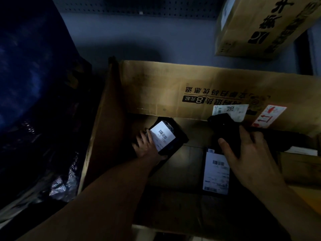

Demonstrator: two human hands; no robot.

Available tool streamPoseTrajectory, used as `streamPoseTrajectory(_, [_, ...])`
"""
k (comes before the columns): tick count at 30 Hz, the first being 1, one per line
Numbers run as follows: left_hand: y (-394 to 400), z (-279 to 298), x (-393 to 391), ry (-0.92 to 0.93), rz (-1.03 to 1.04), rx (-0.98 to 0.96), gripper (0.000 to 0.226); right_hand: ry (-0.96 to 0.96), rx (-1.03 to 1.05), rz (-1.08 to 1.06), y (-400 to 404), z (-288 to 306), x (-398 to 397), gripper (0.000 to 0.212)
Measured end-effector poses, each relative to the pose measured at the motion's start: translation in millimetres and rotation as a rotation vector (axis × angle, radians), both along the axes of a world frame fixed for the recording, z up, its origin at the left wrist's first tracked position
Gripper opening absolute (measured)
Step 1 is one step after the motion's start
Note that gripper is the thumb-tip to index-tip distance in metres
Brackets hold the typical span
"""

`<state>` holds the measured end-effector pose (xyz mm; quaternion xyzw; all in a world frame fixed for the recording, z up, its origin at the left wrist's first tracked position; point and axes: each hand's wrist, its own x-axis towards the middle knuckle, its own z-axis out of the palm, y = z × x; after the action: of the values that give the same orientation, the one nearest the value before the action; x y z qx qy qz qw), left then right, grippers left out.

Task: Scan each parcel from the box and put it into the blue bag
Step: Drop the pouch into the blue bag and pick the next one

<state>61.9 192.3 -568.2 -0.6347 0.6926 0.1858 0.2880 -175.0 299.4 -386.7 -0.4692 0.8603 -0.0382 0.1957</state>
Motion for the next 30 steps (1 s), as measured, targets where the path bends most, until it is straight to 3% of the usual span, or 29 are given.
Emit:
streamPoseTrajectory(6, [-6.1, -14.5, -2.1, -0.003, 0.024, 0.047, 0.155, -0.003, 0.006, 0.016, -1.8, -9.5, 0.5, 0.088])
streamPoseTrajectory(16, [-2.4, -23.5, 0.5, 0.072, 0.027, -0.013, 0.139, 0.008, -0.027, 0.055, -5.4, -14.6, 4.8, 0.087])
streamPoseTrajectory(30, [32.7, 36.0, -0.4, 0.189, -0.021, 0.071, 0.139, 0.0, -0.058, 0.02, 3.5, 33.2, 6.9, 0.086])
